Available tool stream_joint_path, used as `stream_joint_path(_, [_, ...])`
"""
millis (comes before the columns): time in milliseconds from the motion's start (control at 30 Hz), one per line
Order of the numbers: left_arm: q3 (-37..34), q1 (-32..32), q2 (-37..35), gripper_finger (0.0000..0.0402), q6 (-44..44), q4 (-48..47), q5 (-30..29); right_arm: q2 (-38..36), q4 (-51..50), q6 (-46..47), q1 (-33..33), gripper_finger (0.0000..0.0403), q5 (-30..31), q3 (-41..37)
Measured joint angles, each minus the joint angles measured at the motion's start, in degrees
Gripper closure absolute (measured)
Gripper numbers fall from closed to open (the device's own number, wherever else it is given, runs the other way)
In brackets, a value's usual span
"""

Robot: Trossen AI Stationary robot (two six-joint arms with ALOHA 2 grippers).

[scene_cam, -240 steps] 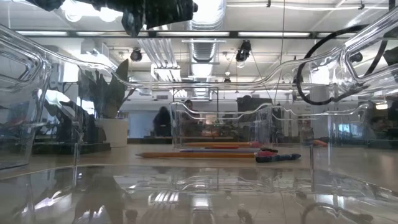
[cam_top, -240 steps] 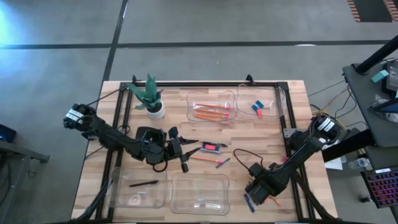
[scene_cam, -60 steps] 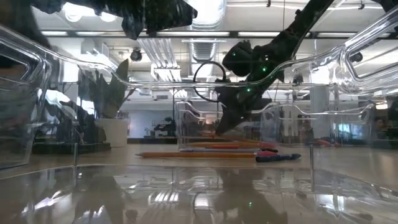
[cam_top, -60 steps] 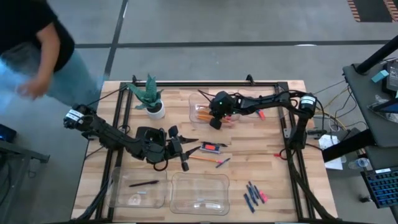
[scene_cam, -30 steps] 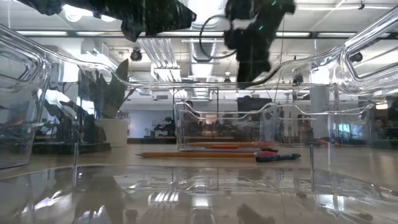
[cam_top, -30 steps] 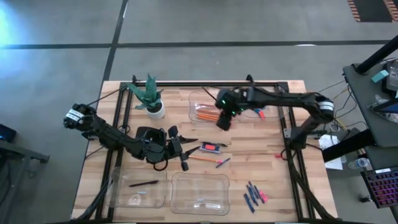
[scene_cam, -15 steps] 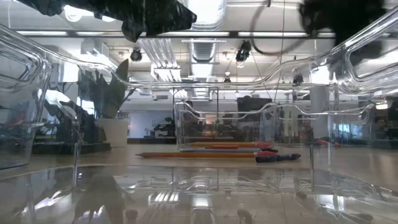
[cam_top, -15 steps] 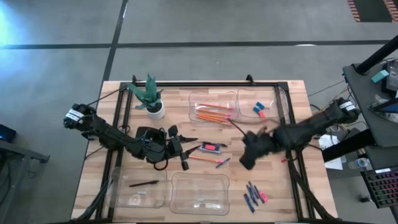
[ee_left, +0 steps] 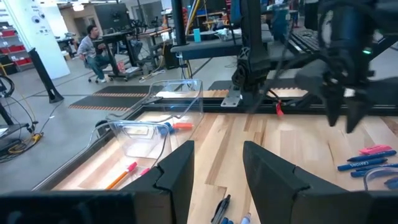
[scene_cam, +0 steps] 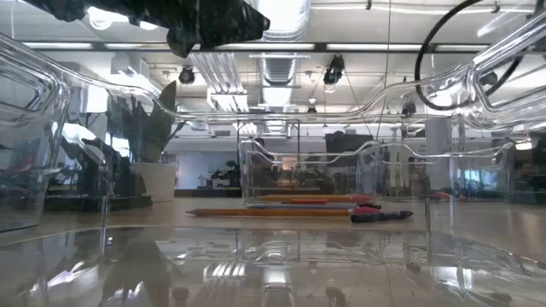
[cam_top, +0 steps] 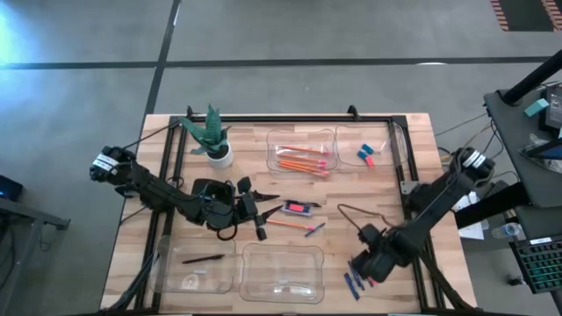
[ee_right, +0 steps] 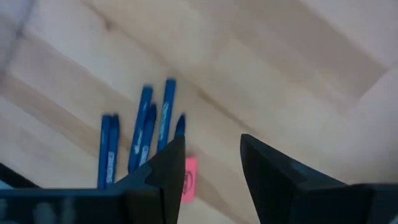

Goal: Sort crayons/erasers/pens/pencils in bins
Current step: Put the pink eraser into the top right transparent bin

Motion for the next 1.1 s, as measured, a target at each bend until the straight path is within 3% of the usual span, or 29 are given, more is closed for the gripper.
stream_joint_path(467, [0.0,0.0,0.0,0.0277,-0.1,0.0,0.0,12.9,0.9,-1.4,2.1,0.0178,-10.7,7.5])
stream_joint_path(1100, [0.0,0.0,0.0,0.0277,-0.2,0.0,0.0,15.4,7.3,-3.7,3.1,0.0218,-12.2,4.0])
